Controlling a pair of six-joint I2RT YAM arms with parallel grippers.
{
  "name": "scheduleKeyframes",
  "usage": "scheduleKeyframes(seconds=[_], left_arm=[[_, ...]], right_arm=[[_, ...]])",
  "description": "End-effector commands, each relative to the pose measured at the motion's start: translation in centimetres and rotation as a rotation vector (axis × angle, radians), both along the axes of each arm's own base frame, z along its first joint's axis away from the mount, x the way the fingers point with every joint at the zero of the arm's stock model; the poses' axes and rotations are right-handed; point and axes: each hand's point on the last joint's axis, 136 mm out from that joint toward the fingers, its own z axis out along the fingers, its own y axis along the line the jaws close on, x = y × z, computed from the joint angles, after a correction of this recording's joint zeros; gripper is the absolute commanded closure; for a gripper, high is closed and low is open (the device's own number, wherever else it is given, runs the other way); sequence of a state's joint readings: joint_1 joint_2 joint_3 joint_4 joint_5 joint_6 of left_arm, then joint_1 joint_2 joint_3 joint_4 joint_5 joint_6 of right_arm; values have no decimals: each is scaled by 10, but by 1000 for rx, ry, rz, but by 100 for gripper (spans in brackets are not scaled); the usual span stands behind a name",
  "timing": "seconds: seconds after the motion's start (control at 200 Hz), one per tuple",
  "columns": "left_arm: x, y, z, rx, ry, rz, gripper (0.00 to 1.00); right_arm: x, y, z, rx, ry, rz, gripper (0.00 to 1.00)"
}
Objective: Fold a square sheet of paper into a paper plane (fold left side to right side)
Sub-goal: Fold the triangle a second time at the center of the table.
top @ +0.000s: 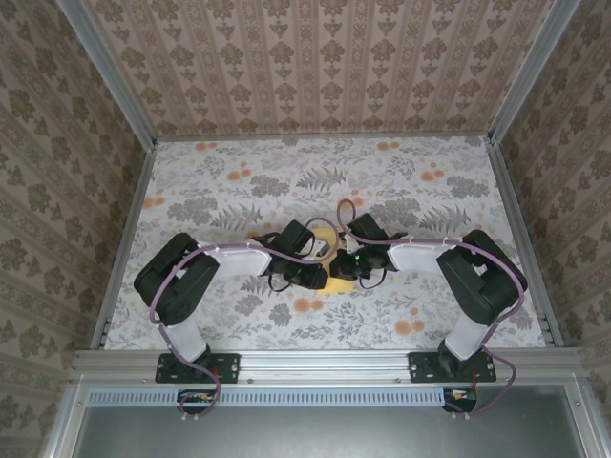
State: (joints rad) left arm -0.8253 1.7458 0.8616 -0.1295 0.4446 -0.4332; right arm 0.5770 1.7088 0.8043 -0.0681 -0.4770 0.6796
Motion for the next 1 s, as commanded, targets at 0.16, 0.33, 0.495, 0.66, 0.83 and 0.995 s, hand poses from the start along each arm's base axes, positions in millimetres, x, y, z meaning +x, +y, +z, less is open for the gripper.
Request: scheduleKeyframes(seconds=[0.16, 0.33, 0.495, 0.66, 0.83, 0.995], left_arm=[[-19, 32, -39, 190, 53, -12, 81], [-19, 32, -39, 193, 51, -12, 81], [-20, 33, -40, 200, 52, -15, 81], [-19, 34, -40, 203, 51, -14, 81], [-19, 34, -40, 206, 50, -16, 81], [-19, 34, -40, 205, 50, -16, 81]], right_arm=[[4, 8, 2, 11, -11, 20, 100], [3, 2, -8, -33, 5, 21, 100], [3, -7, -15, -100, 8, 26, 100], [4, -16, -17, -140, 5, 28, 100], [10, -21, -16, -141, -1, 12, 100], [19, -26, -15, -147, -9, 1, 100]])
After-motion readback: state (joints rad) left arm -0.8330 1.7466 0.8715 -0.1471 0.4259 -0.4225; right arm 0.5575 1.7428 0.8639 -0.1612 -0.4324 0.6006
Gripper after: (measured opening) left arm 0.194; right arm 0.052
